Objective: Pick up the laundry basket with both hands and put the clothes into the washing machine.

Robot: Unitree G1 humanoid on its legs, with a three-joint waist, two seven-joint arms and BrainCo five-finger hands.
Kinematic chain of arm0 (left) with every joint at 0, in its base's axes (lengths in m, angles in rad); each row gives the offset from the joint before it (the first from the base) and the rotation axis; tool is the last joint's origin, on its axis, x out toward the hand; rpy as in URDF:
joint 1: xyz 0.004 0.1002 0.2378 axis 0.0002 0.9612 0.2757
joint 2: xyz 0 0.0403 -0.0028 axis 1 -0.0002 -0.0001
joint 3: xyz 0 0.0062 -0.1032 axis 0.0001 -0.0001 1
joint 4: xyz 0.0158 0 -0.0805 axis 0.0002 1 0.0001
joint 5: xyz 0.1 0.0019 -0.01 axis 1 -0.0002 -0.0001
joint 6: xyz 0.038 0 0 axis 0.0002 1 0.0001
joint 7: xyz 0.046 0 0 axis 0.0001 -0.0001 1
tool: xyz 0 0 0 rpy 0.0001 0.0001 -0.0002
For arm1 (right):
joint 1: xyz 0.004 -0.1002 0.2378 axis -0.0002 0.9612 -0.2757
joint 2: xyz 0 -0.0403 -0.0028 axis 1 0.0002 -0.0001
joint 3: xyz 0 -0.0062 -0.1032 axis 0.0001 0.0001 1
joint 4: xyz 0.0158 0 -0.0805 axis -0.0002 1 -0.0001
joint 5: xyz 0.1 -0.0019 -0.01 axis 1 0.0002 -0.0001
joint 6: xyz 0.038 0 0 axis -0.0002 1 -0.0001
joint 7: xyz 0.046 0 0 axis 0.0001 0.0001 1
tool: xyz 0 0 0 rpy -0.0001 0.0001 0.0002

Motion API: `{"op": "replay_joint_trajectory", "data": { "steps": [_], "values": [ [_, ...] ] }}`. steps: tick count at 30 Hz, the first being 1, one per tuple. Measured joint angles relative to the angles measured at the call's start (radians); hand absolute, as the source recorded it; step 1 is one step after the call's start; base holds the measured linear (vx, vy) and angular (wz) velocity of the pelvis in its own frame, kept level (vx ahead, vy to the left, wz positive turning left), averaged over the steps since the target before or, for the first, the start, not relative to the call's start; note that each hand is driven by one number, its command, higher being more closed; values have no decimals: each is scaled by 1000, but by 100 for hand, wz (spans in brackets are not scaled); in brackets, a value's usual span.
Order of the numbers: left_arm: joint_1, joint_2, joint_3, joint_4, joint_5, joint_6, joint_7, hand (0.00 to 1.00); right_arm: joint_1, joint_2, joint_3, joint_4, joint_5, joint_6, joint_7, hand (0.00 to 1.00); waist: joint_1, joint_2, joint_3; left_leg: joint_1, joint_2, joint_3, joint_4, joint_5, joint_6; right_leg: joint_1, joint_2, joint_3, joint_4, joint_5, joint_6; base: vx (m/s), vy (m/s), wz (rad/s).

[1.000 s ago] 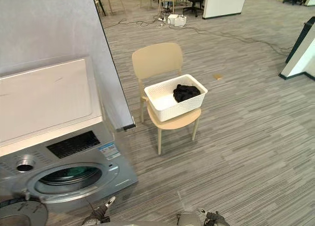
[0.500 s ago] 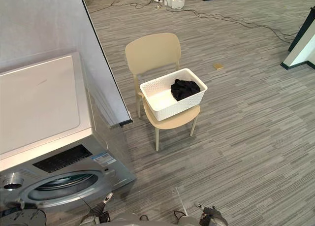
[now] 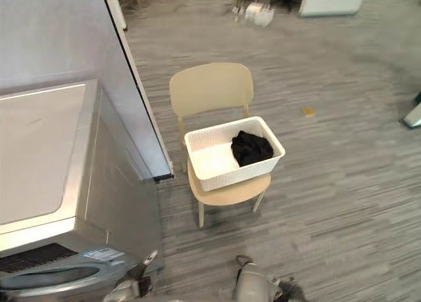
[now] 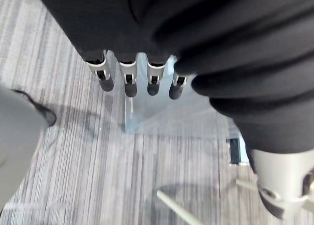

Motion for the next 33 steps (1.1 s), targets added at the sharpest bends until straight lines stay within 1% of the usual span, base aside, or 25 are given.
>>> {"op": "replay_joint_trajectory", "data": {
  "steps": [1,3,4,5,6,7,9,10,11,12,13,14,15,16,17,18,19,20,21,23,27,29,31,32,33],
  "values": [
    [3,4,1,1,2,0,0,0,-2,4,5,15,0,1,1,0,-5,5,-8,-4,-1,2,0,58,-11,1,-9,-1,47,-31,-4,184,-269,55],
    [12,7,14,0,12,1,-1,0,12,3,14,27,1,5,6,0,-2,-7,-22,7,5,-22,-21,107,-35,22,-25,-33,68,-92,-4,215,-236,53],
    [11,7,16,3,17,2,-1,0,9,5,14,36,1,4,6,0,-2,-3,-24,9,10,-24,-28,116,-38,29,-26,-42,68,-105,-4,239,-232,44],
    [11,6,18,15,30,3,-1,0,7,0,11,51,1,3,8,0,-1,-4,-22,8,22,-28,-41,133,-57,38,-22,-68,68,-115,-11,212,-210,48],
    [15,9,20,19,38,4,-1,0,-2,-9,12,67,0,5,10,0,-4,5,-31,8,38,-45,-56,163,-70,51,-20,-93,70,-123,-18,195,-213,53],
    [20,10,21,17,39,3,-1,0,-9,-12,11,73,1,6,8,0,-5,0,-28,5,43,-52,-53,179,-89,64,-16,-110,62,-124,-19,146,-190,65],
    [45,19,62,18,38,5,1,0,-10,-9,11,94,-9,3,12,0,-24,-2,-43,-56,77,-74,40,209,-121,148,13,-180,-33,-126,-23,173,-192,78],
    [56,28,68,15,37,6,1,0,-10,-2,12,94,-9,1,11,0,-21,-15,-47,-106,86,-53,124,226,-121,181,29,-198,-76,-132,-36,157,-169,61],
    [59,36,67,14,35,6,2,0,-11,0,13,95,-9,2,11,0,-16,-20,-46,-133,93,-38,172,237,-121,202,34,-205,-97,-134,-42,127,-177,41],
    [61,46,62,13,34,5,2,0,-13,1,12,95,-8,2,11,0,-12,-23,-45,-167,106,-1,240,260,-120,228,41,-222,-121,-132,-50,81,-132,36],
    [62,55,56,12,29,5,3,0,-16,3,12,95,-4,1,9,0,-11,-28,-42,-196,120,45,300,298,-110,260,44,-243,-142,-126,-62,92,-161,48],
    [62,66,43,12,29,4,4,0,-22,12,13,93,1,0,6,0,-3,-42,-35,-213,140,112,343,291,-108,304,41,-268,-171,-119,-75,81,-159,54],
    [61,60,34,9,29,3,3,0,-21,6,13,91,2,-2,3,0,-5,-36,-38,-231,142,162,364,243,-97,330,38,-292,-189,-118,-77,85,-153,78],
    [54,56,8,9,29,3,3,0,-20,-2,11,92,3,-3,-2,0,-14,-28,-38,-271,121,220,373,147,-107,356,32,-330,-206,-119,-77,50,-85,76],
    [53,57,-4,8,29,2,3,0,-21,-4,10,93,4,-3,-3,0,-20,-27,-38,-290,90,230,358,112,-109,362,26,-342,-212,-119,-77,18,-5,78],
    [48,57,-17,9,30,2,2,0,-26,-4,9,83,11,-3,-6,0,-20,-24,-40,-325,26,262,307,92,-96,361,16,-362,-223,-119,-76,-9,59,49],
    [47,59,-36,15,30,2,2,0,-27,-11,1,81,23,-4,-6,0,-19,-13,-45,-335,-21,269,217,115,-77,360,23,-364,-230,-118,-75,11,81,49],
    [51,65,-53,32,31,3,-1,0,-34,6,-9,84,27,-3,-6,0,-18,-15,-59,-305,-45,285,115,118,24,355,32,-348,-232,-120,-68,21,62,40],
    [50,78,-54,37,32,2,0,0,-37,24,-5,81,31,-2,-7,0,-21,-39,-60,-279,-71,285,57,151,43,347,19,-321,-233,-118,-65,45,37,32],
    [49,89,-42,40,35,4,-1,0,-36,39,-2,87,32,0,-7,0,-16,-62,-65,-252,-90,290,-10,186,53,341,4,-275,-243,-108,-53,29,33,4],
    [50,85,-24,55,41,4,0,0,-15,58,36,77,39,-10,-6,0,-20,-60,-68,-209,-109,296,-78,200,65,354,-9,-253,-245,-86,-50,3,86,-4],
    [53,84,-24,56,41,4,0,0,-3,62,33,71,40,-12,-1,0,-20,-57,-70,-184,-110,303,-124,205,68,328,-13,-234,-190,-81,-46,-13,46,-15],
    [51,86,-25,56,41,5,-1,0,0,60,34,54,39,-18,10,0,-21,-60,-68,-155,-109,309,-160,204,69,217,-29,-186,28,-69,-40,28,22,-18],
    [45,90,-30,56,41,6,-1,0,4,56,35,41,39,-18,12,0,-23,-59,-63,-145,-103,303,-151,202,71,141,-28,-135,181,-23,-31,64,-16,-3],
    [44,92,-33,55,42,6,-1,0,9,54,35,35,40,-18,12,0,-25,-55,-59,-137,-95,294,-140,202,81,103,-23,-102,249,-6,-28,170,-106,34]
  ]
}}
